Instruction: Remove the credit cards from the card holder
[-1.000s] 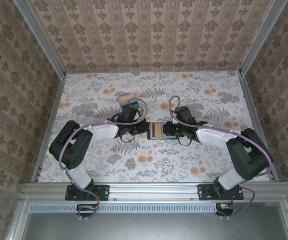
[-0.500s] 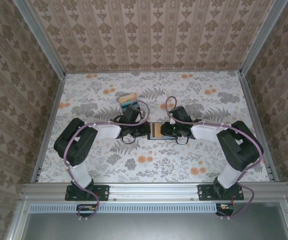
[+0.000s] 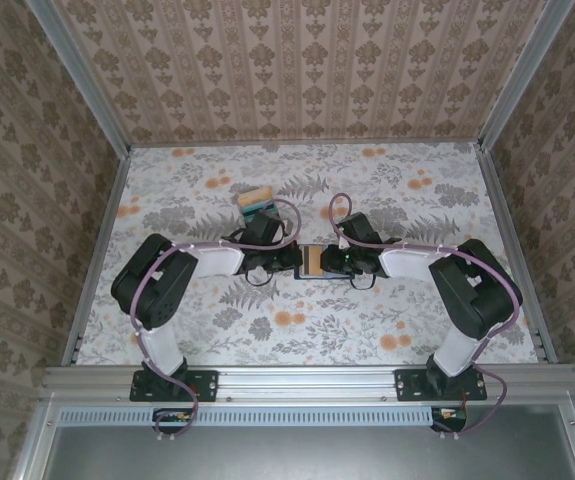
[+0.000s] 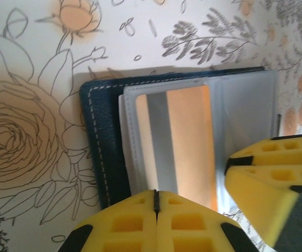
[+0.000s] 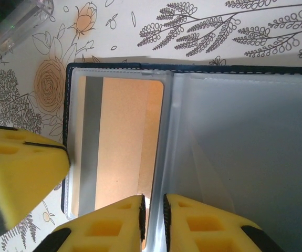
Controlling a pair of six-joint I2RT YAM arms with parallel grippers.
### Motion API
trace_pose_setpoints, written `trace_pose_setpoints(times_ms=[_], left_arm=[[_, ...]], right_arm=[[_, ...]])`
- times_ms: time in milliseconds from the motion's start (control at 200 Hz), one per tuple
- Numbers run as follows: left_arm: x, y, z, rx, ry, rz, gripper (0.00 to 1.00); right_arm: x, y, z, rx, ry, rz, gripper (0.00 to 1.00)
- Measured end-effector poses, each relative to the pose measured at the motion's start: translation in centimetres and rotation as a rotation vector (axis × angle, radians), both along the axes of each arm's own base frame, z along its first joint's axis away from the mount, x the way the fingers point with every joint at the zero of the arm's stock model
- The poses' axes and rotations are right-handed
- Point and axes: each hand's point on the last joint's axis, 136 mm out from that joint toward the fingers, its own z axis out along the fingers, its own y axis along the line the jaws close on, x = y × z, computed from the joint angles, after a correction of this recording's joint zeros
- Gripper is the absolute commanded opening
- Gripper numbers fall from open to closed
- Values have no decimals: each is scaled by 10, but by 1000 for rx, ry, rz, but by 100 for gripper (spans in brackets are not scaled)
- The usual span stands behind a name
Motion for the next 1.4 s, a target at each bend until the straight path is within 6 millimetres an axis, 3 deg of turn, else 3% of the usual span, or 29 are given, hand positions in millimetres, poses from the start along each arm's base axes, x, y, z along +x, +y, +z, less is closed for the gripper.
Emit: trace_pose_setpoints(times_ms=[745,970,1400], left_arm=[[1,-3,-5,-7,2,-6,0],[1,-3,-5,-7,2,-6,0],[0,-3,-5,-6,3,-6,0]], right_arm=[[3,8,-1,44,19,1,19],[5,5,-1,46,22,-12,0],[10,-17,2,54,21,-67,0]])
